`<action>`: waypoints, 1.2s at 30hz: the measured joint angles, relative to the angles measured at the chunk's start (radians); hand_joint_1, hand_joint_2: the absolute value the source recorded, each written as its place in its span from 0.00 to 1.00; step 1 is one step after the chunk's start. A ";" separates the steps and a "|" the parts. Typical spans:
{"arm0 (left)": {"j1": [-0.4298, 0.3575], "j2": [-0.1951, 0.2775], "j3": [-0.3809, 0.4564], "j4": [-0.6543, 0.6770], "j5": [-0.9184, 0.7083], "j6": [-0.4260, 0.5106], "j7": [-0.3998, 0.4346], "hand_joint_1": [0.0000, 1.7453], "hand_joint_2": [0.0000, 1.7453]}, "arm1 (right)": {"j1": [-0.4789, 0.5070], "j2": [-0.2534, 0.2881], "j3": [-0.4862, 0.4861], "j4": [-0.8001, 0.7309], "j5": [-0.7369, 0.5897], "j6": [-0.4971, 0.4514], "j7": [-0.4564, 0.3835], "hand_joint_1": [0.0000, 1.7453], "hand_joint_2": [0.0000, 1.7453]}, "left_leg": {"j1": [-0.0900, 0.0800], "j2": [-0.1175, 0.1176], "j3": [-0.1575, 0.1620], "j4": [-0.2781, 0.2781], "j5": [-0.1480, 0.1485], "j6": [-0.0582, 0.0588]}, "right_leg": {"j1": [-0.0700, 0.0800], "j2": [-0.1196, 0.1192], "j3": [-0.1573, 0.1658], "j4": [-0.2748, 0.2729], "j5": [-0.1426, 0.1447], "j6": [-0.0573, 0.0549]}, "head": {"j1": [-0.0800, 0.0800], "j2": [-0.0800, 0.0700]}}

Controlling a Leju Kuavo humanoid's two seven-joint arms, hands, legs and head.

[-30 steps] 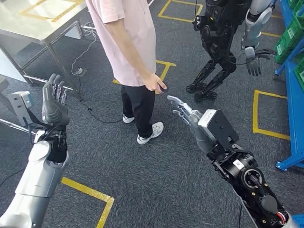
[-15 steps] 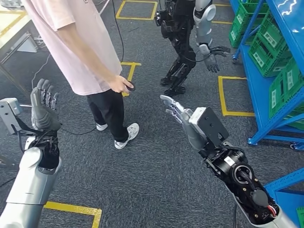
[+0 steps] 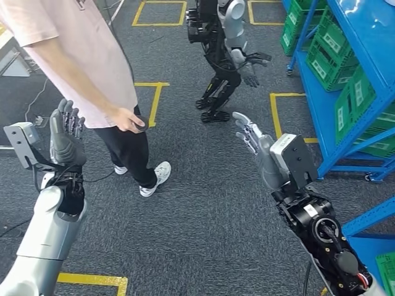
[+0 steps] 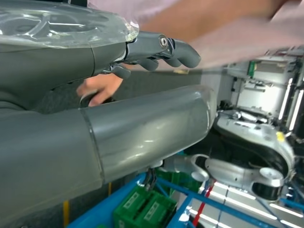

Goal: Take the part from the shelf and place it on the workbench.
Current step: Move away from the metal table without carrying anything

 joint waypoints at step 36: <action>-0.001 -0.009 0.000 -0.001 -0.007 -0.008 -0.004 0.00 0.00 | 0.052 -0.001 -0.071 0.003 0.008 -0.124 -0.038 0.00 0.00 | 0.005 -0.071 -0.131 0.266 -0.127 -0.011 | -0.006 0.051 0.003 -0.002 0.003 -0.021 | -0.034 0.000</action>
